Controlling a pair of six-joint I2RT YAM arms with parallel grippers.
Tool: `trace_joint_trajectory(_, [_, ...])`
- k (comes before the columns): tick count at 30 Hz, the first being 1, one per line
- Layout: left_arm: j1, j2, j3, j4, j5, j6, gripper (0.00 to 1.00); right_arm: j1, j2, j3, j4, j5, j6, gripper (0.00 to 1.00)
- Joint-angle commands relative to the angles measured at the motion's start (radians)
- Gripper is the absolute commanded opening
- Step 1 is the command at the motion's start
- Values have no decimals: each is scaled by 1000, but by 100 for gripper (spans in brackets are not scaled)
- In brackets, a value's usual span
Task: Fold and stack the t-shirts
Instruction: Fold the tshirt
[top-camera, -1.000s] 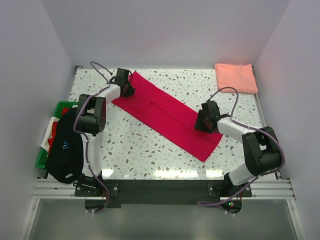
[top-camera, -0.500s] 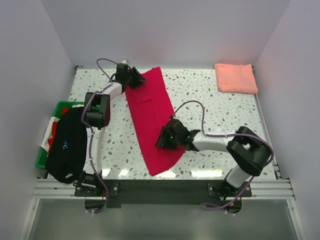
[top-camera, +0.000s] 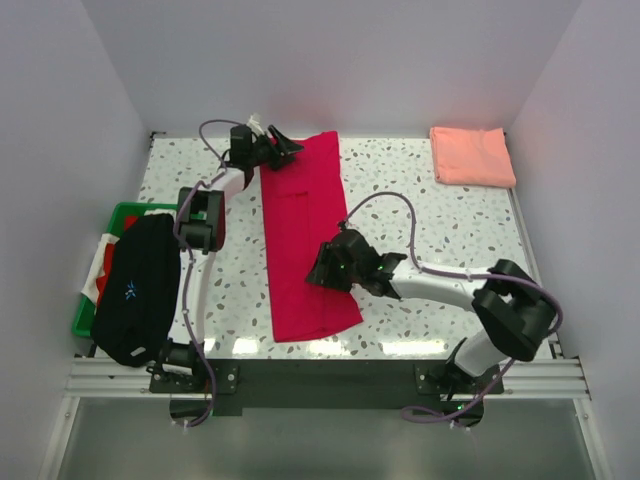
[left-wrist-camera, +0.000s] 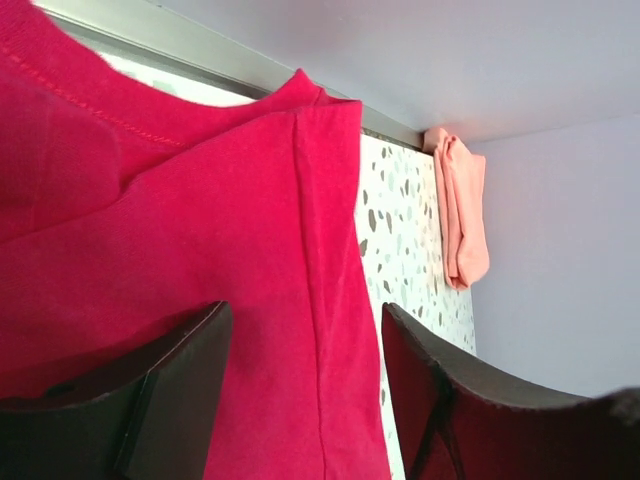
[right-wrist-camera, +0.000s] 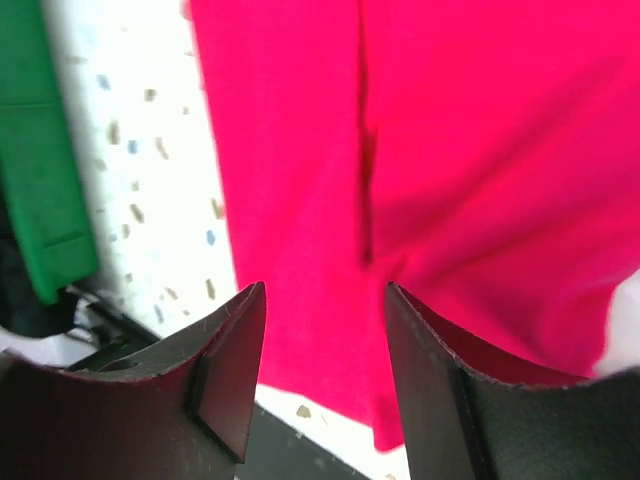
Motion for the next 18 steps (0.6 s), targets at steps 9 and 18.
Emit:
trace_joint_trajectory(9, [42,-217,-42,141,122,-51,69,0,-184,-72,-214,226,-194,57])
trace_joint_trajectory(18, [23,-698,-745,70,-86,4,58,3,-146,-155,-215,179,-213,43])
